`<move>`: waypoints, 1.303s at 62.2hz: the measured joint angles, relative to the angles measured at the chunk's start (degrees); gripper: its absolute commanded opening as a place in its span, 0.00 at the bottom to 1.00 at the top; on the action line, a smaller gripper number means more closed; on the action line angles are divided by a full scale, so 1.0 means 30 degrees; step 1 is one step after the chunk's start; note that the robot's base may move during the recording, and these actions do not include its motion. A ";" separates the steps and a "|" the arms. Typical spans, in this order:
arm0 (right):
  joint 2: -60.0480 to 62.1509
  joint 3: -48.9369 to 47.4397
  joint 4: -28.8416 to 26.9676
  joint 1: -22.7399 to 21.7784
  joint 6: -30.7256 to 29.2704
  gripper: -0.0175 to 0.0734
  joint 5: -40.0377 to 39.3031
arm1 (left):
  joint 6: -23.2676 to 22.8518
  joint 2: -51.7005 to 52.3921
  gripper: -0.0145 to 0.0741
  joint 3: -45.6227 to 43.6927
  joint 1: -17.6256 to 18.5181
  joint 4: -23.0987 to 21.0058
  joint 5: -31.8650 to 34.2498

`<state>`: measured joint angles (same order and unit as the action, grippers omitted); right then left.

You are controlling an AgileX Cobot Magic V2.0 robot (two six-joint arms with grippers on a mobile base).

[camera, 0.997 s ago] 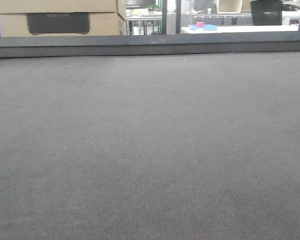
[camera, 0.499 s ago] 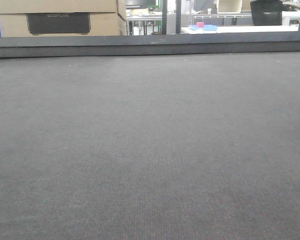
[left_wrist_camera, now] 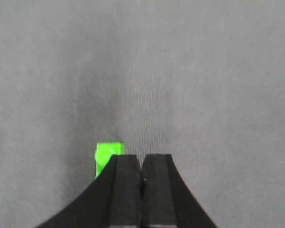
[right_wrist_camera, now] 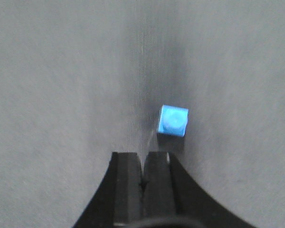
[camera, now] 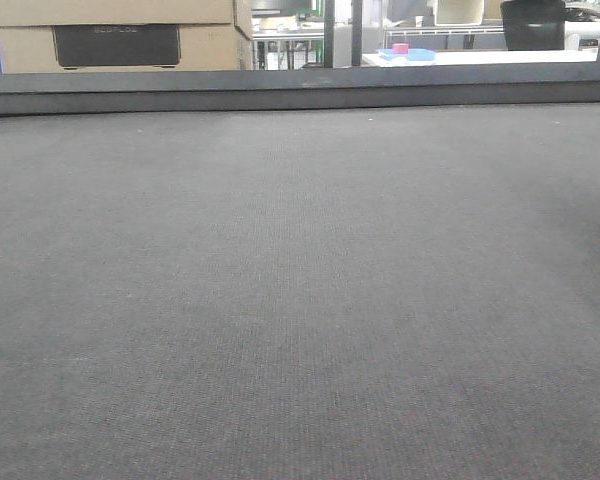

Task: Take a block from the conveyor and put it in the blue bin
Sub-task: 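Close right gripper on the light-blue cube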

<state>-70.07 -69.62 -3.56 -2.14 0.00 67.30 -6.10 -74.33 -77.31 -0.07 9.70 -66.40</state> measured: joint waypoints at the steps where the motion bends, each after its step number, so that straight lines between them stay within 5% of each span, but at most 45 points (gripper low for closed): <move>1: -0.0383 -0.0041 0.0000 0.0000 0.0000 0.01 0.0074 | 0.0000 -0.0180 0.04 0.0000 0.0000 0.0000 -0.0040; 20: -0.4662 -0.0089 0.0046 0.0000 0.1207 0.06 -0.0236 | 0.0013 -0.2759 0.04 -0.0043 0.0000 -0.0120 -0.0144; 31: -0.6600 -0.0198 0.1680 0.0000 0.2620 0.46 -0.0544 | 0.0013 -0.3270 0.04 -0.0043 0.0000 -0.0797 -0.0144; 39: -0.7057 -0.0210 0.2241 0.0000 0.2861 0.63 -0.0645 | 0.0013 -0.3270 0.04 -0.0043 0.0000 -0.1002 -0.0108; 81: -0.9283 0.0970 0.0974 -0.1386 0.3407 0.63 -0.2743 | 0.0013 -0.3270 0.04 -0.0043 0.0000 -0.1198 -0.0074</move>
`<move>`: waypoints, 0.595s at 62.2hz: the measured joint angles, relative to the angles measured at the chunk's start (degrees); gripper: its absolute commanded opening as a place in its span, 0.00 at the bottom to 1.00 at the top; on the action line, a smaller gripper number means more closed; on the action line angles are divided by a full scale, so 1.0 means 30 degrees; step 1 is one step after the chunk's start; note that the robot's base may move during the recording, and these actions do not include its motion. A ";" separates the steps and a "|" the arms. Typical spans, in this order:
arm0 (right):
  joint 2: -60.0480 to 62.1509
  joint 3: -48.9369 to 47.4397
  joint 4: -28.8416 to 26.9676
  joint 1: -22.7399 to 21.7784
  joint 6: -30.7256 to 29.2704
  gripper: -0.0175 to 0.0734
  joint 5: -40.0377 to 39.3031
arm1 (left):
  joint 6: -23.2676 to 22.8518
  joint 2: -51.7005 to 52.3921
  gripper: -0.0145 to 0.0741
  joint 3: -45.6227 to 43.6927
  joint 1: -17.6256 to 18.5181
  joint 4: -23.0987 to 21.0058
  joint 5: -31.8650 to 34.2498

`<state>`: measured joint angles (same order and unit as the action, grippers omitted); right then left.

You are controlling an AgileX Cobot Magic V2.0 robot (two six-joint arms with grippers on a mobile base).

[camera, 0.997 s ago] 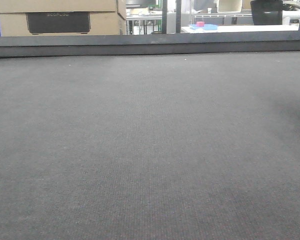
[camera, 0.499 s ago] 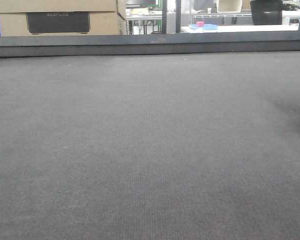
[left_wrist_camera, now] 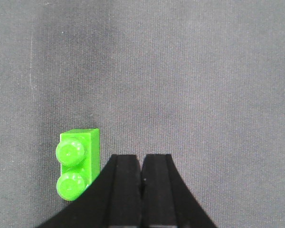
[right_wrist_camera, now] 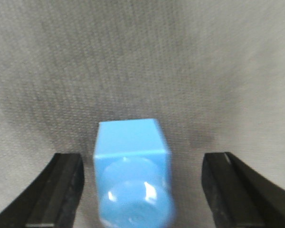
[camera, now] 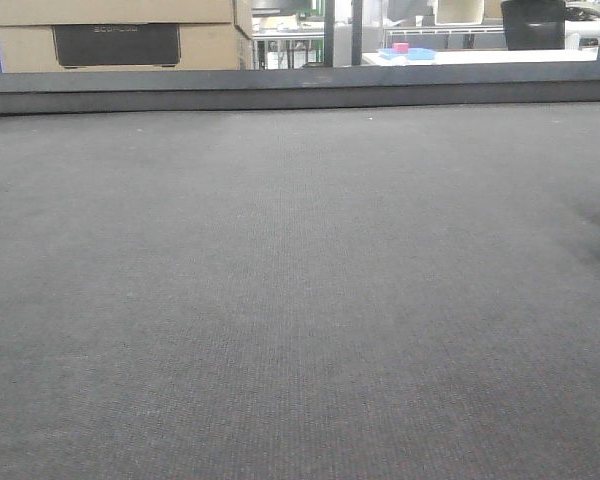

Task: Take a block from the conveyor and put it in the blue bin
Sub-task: 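Close right gripper on the light-blue cube, then close left gripper on the green two-stud block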

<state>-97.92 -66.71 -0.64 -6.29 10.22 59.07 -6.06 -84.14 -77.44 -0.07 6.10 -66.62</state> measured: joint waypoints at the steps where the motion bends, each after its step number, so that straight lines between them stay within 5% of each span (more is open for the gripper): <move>1: 0.0000 0.0000 -0.0092 0.0000 0.0000 0.63 -0.0109 | 0.0000 0.0000 0.04 0.0000 0.0000 0.0000 0.0000; 8: -0.0030 0.0000 -0.0363 0.0000 0.0000 0.62 -0.0535 | 0.0000 0.0000 0.04 0.0000 0.0000 0.0000 0.0000; 19: -0.0231 0.0000 -0.0208 0.0000 0.0000 0.46 -0.0601 | 0.0000 0.0000 0.04 0.0000 0.0000 0.0000 -0.0077; 32: -0.0285 0.0070 0.0885 0.0000 0.0000 0.02 0.0007 | 0.0000 0.0000 0.04 -0.0097 -0.0059 -0.0037 -0.0514; 37: -0.0242 0.0070 0.1149 0.0000 0.0000 0.02 0.0422 | 0.0000 0.0000 0.04 -0.0470 -0.0547 -0.0274 -0.0904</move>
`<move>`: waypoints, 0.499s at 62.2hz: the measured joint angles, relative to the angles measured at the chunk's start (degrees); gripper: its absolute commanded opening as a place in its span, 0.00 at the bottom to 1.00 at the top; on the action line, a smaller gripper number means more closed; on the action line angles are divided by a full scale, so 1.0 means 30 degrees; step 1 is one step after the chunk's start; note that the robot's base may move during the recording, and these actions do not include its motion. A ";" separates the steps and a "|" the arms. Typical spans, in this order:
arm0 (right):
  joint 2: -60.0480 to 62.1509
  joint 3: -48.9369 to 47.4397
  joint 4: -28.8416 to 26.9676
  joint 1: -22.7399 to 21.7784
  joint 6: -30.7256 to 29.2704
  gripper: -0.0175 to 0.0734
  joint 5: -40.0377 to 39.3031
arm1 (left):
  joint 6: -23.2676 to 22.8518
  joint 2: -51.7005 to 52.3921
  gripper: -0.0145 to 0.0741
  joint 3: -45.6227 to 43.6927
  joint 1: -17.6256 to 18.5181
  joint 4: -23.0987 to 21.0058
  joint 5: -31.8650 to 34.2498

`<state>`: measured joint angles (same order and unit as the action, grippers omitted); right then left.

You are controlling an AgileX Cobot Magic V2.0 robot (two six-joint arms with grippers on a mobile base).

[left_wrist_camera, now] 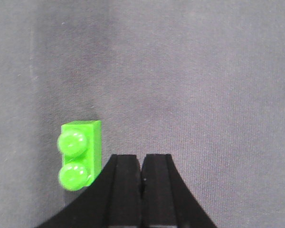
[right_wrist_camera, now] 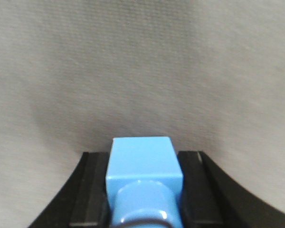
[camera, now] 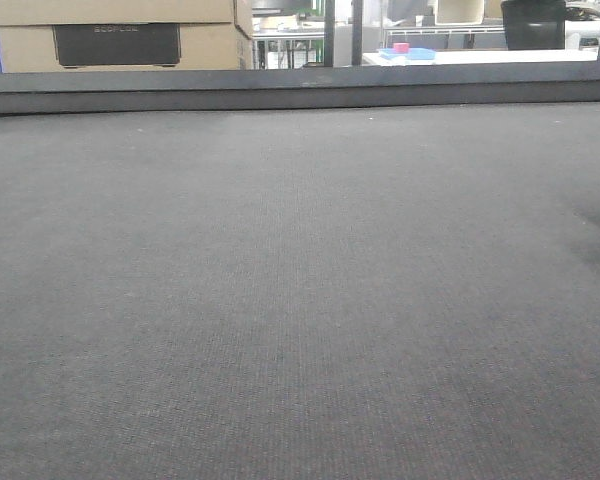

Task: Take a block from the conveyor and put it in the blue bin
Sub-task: 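Close left gripper on the green two-stud block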

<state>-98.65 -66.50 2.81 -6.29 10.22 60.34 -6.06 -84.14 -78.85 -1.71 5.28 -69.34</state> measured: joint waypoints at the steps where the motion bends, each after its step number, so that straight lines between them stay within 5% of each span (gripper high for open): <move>1: 0.0040 0.0000 0.0036 0.0000 0.0000 0.02 0.0078 | 0.0000 0.0000 0.04 -0.0084 -0.0134 -0.0040 -0.0049; 18: 0.2017 0.0006 -0.0216 -0.0042 -0.0042 0.02 0.0683 | 0.0889 0.0000 0.04 -0.0474 -0.3167 -0.0078 -0.0134; 31: 0.3267 0.0006 -0.0674 -0.0042 -0.0185 0.02 0.0444 | 0.2881 0.0000 0.07 0.1159 -0.3286 0.0293 -0.0134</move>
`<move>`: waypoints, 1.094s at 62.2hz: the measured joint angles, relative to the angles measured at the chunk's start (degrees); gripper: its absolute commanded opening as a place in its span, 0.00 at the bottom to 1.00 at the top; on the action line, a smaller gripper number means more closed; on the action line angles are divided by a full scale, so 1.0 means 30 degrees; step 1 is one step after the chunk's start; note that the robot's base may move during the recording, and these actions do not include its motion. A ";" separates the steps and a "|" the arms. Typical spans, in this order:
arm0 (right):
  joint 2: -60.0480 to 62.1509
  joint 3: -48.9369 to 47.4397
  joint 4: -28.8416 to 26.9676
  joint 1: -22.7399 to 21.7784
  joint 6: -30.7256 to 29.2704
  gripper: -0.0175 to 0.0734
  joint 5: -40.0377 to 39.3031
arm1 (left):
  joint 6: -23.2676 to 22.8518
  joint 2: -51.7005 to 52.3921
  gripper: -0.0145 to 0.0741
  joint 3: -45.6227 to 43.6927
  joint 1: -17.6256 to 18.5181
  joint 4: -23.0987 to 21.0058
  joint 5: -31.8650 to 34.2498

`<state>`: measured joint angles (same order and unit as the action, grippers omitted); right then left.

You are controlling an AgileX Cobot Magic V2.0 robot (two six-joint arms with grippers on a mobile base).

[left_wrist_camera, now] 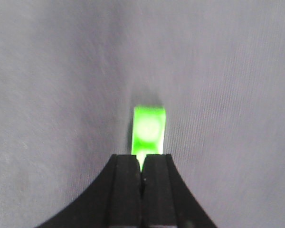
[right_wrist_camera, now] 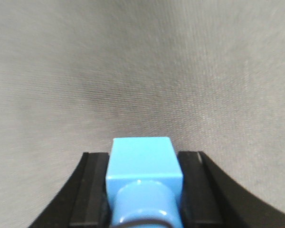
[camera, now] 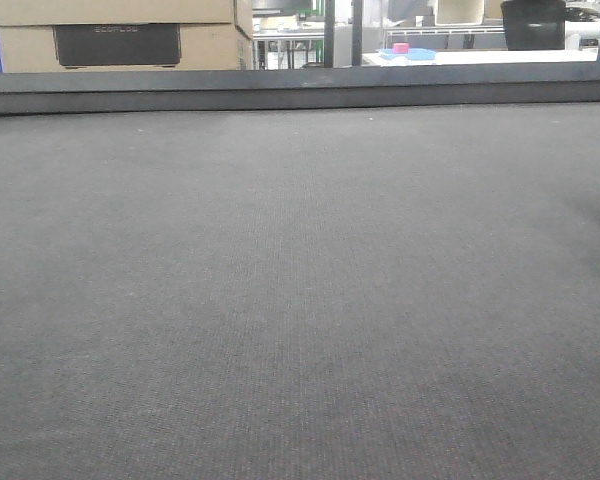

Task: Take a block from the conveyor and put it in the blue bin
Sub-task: 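Close left gripper on the green two-stud block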

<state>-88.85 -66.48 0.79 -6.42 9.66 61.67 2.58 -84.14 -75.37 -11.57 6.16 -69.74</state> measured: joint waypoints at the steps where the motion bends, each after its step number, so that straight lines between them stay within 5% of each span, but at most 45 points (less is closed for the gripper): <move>1: 0.0041 0.0000 0.0000 0.0000 0.0004 0.02 0.0000 | 0.0189 0.0000 0.08 0.0212 0.0041 0.0000 0.0000; 15: 0.0076 0.0000 -0.0263 0.0000 -0.0472 0.02 0.0000 | 0.1093 -0.0058 0.48 0.4118 0.0137 0.0224 0.2306; 24: 0.0076 0.0000 -0.0365 0.0000 -0.0549 0.02 -0.0035 | 0.1135 -0.0143 0.63 0.5802 0.0137 -0.0575 0.4680; 54: 0.0076 0.0000 -0.0585 0.0000 -0.0898 0.02 -0.0144 | 0.0934 -0.3178 0.60 0.5979 0.0100 -0.0958 0.6704; 60: 0.0076 0.0000 -0.0585 0.0000 -0.0947 0.02 -0.0144 | 0.0672 -0.3286 0.52 0.5979 0.0100 -0.0958 0.7123; 68: 0.0076 0.0000 -0.0585 0.0000 -0.0947 0.02 -0.0144 | 0.0450 -0.3286 0.30 0.5936 0.0100 -0.0958 0.7245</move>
<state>-88.62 -66.48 -0.97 -6.42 6.82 61.24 3.93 -94.00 -57.56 -11.27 3.28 -48.00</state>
